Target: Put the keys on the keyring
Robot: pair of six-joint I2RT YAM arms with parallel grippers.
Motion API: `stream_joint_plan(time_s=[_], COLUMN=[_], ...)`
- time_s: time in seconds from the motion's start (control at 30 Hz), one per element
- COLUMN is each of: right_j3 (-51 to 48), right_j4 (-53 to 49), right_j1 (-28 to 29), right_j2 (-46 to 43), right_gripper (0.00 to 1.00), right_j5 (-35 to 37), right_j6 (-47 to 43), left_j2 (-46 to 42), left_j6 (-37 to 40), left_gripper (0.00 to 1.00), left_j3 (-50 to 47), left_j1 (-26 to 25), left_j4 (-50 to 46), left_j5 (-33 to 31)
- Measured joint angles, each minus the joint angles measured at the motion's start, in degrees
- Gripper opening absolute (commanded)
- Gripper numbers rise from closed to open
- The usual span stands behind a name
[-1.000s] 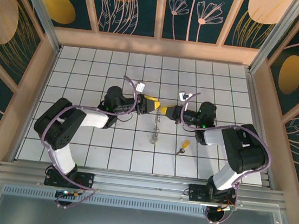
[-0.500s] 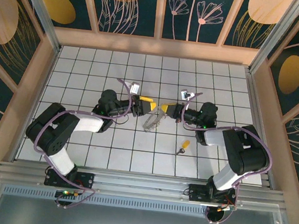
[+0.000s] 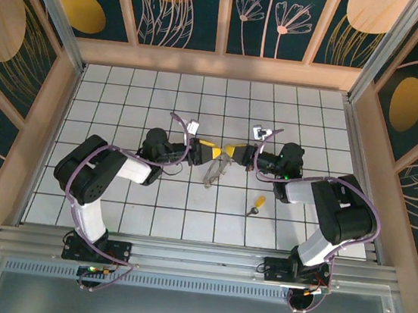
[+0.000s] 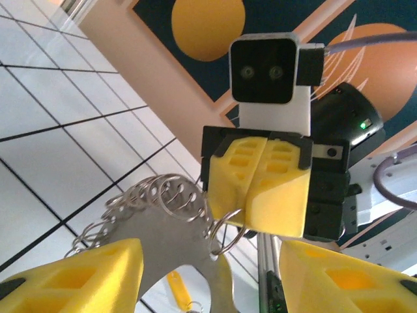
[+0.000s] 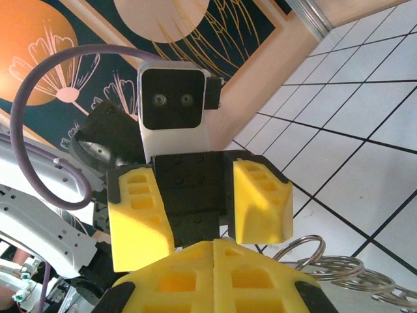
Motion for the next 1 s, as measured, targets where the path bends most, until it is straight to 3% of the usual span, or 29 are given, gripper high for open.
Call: stream_joint_plan(time_s=[0.43,1.0], right_j3=[0.55,0.55], right_j4=[0.02,1.31], right_j1=[0.0,0.0], right_j2=[0.02,0.76], right_gripper=[0.0,0.0], right_j5=[0.0,-0.02], right_j6=[0.04,0.04], left_j2=[1.95,2.23], left_j6=[-3.45,-4.17], left_gripper=[0.46,0.18], left_j3=[2.19,2.19], left_j1=[-0.63,-0.96], left_j4=[4.55,5.2], left_j5=[3.13,3.8])
